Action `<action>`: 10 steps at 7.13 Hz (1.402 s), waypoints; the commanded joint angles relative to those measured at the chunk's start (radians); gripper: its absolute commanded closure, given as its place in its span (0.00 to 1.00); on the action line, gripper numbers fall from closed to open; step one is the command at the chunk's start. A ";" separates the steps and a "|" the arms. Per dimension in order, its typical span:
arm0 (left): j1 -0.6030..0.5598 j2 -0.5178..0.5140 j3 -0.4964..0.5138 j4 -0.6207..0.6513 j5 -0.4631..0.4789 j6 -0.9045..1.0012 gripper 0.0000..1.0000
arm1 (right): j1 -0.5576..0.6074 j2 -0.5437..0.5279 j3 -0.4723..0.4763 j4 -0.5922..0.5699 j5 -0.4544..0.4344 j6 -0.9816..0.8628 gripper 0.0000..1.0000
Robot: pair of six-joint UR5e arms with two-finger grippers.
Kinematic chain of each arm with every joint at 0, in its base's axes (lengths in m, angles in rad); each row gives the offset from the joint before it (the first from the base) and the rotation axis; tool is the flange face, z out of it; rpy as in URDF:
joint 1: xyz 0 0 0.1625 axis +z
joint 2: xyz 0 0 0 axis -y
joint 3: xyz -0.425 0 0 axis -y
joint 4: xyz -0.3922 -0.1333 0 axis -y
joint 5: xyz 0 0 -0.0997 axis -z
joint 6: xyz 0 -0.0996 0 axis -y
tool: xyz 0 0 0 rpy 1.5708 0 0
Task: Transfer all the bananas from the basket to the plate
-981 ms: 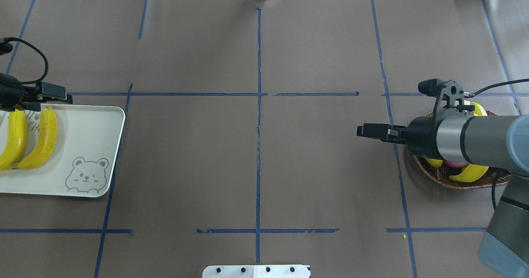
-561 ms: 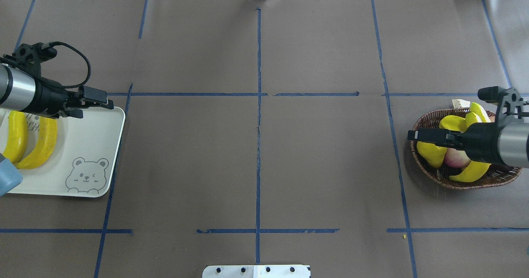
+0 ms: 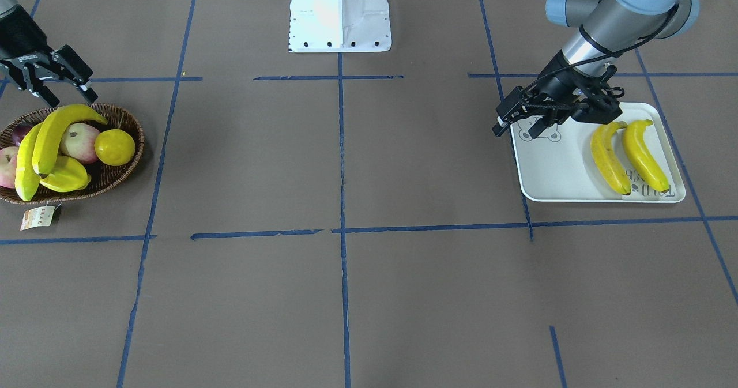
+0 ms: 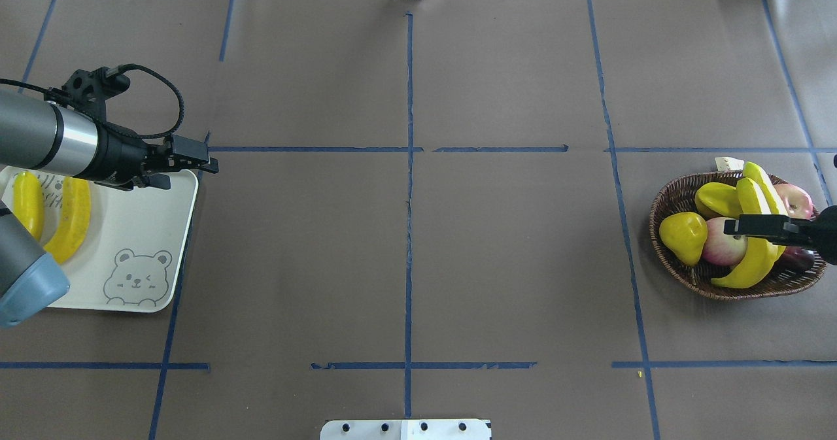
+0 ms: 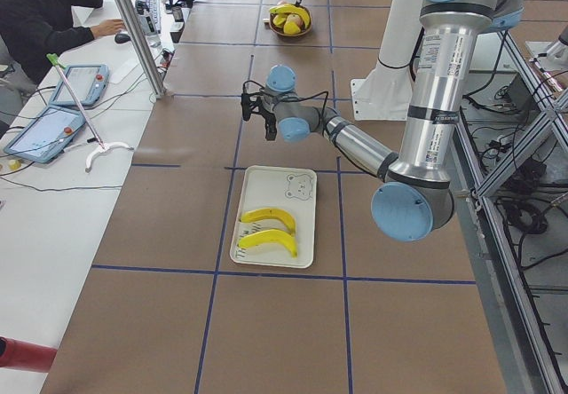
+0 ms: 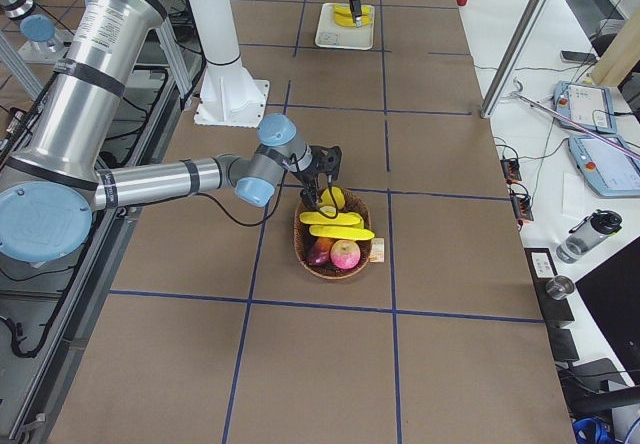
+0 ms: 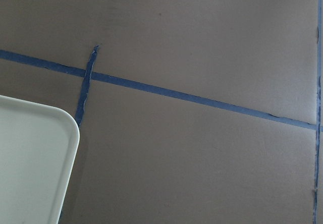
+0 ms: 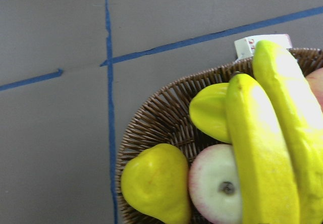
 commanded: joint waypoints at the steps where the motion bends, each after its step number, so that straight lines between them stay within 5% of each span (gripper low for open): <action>1: 0.001 -0.005 -0.004 0.001 0.000 -0.003 0.00 | 0.012 -0.019 -0.087 0.000 0.012 -0.027 0.00; 7: 0.000 0.003 -0.015 0.003 0.000 -0.003 0.00 | 0.006 0.004 -0.109 -0.008 0.014 -0.027 0.05; 10: -0.002 0.008 -0.015 0.003 0.000 -0.003 0.00 | 0.003 0.024 -0.109 -0.028 0.023 -0.027 0.21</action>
